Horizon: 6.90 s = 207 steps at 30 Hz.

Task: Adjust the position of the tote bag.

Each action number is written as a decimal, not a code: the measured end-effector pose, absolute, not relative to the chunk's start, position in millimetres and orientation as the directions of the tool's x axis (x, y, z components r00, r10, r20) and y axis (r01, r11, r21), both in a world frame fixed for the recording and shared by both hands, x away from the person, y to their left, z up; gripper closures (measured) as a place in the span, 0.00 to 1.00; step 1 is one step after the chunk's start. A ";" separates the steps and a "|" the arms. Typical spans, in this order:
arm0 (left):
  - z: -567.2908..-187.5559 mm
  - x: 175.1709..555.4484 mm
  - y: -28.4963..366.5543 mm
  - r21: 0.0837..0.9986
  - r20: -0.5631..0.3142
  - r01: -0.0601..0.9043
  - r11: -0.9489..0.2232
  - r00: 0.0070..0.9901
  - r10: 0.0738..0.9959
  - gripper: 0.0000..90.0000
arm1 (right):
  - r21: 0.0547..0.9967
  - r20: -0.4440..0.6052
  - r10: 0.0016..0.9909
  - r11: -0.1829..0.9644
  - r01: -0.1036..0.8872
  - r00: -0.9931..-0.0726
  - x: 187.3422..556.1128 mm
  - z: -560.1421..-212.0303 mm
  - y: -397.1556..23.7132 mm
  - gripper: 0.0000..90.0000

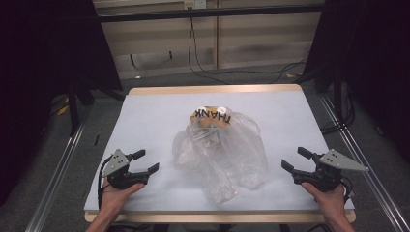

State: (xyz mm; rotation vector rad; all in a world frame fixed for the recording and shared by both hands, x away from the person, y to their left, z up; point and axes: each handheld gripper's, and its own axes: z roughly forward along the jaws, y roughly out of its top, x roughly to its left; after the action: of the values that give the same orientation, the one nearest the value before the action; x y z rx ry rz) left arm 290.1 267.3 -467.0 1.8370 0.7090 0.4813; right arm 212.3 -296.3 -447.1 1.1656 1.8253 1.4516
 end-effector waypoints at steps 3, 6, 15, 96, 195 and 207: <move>-467.5 290.7 266.3 0.939 -0.029 0.250 -0.236 0.742 0.670 0.35 | 0.950 0.101 0.862 0.065 0.306 -0.496 212.2 -447.4 -296.2 0.27; -465.6 289.6 265.8 0.929 -0.015 0.253 -0.270 0.755 0.656 0.41 | 0.947 0.099 0.855 0.076 0.311 -0.509 213.0 -447.7 -295.6 0.32; -459.9 278.8 257.3 0.920 0.006 0.227 -0.319 0.806 0.592 0.60 | 0.936 0.116 0.818 0.100 0.338 -0.564 214.4 -446.6 -291.5 0.45; -472.7 241.2 110.5 0.794 -0.099 0.133 -0.594 0.991 0.089 1.00 | 0.750 0.088 0.507 0.532 0.392 -0.857 235.1 -475.4 -198.7 0.99; -280.8 315.1 248.7 0.989 0.077 0.000 -0.145 0.848 0.525 1.00 | 0.991 -0.044 0.661 0.123 0.050 -0.749 322.3 -260.1 -221.3 1.00; -245.9 343.5 253.7 0.992 0.085 -0.016 -0.122 0.804 0.588 1.00 | 0.998 -0.001 0.695 0.048 0.044 -0.719 353.3 -227.7 -229.9 1.00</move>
State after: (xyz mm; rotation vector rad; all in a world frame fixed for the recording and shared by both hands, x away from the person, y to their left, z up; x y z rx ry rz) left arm 343.5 253.7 -245.9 1.6248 0.4615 0.5481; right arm 353.3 -229.9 -227.7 0.7410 1.8365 1.7194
